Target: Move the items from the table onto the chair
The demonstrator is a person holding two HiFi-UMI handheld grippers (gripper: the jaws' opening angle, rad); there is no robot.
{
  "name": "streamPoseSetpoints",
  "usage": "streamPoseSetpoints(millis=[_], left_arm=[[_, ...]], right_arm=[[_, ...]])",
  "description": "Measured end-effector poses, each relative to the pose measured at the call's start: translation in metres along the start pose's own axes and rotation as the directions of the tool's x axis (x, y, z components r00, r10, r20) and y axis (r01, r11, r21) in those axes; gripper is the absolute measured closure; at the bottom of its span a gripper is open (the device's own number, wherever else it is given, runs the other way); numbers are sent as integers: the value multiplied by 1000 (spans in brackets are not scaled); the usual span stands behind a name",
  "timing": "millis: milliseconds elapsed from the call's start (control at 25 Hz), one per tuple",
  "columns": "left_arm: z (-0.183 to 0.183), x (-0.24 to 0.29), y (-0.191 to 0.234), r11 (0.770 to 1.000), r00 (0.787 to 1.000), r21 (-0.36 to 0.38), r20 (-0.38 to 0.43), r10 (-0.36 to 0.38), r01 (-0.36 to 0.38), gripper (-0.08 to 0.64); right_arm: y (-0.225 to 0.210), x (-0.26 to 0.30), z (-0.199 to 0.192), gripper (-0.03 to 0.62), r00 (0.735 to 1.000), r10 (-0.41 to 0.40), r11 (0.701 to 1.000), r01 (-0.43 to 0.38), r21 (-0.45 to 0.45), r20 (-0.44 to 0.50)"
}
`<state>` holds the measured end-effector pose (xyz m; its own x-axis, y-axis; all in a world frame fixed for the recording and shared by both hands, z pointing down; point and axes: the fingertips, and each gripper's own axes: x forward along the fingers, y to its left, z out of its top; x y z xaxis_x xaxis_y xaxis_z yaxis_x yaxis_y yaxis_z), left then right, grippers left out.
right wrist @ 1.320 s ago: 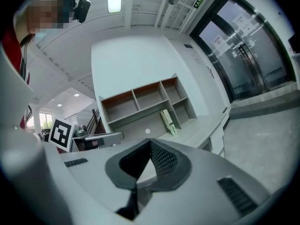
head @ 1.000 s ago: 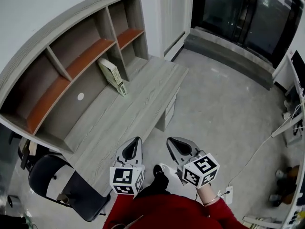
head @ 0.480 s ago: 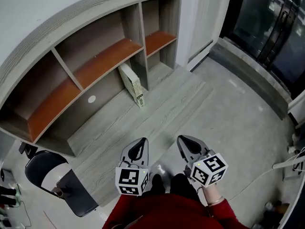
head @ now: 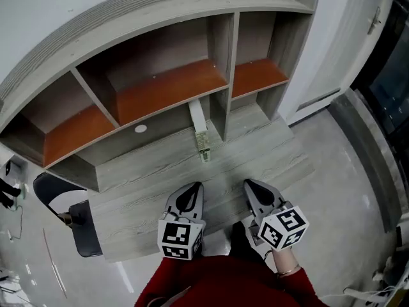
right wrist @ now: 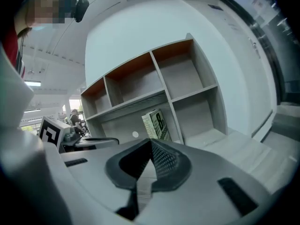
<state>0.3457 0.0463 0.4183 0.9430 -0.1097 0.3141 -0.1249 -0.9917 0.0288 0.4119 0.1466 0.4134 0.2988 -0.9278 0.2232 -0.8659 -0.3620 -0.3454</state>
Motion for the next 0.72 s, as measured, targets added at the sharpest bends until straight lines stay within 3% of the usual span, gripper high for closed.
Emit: streamPoseSetpoints(millis=[160, 400, 560, 720], left_arm=[[12, 24, -8, 992, 992, -23, -5, 126, -126, 551], [15, 37, -12, 960, 961, -45, -23, 276, -277, 551], [11, 37, -15, 946, 947, -49, -41, 319, -321, 551], [7, 39, -14, 945, 945, -55, -61, 320, -323, 549]], right_arm=[[-26, 12, 13, 580, 991, 124, 992, -126, -20, -52], [-44, 27, 21, 580, 959, 267, 962, -271, -27, -98], [-47, 34, 23, 580, 945, 308, 950, -312, -25, -107], [-44, 39, 25, 580, 941, 319, 946, -323, -24, -116]])
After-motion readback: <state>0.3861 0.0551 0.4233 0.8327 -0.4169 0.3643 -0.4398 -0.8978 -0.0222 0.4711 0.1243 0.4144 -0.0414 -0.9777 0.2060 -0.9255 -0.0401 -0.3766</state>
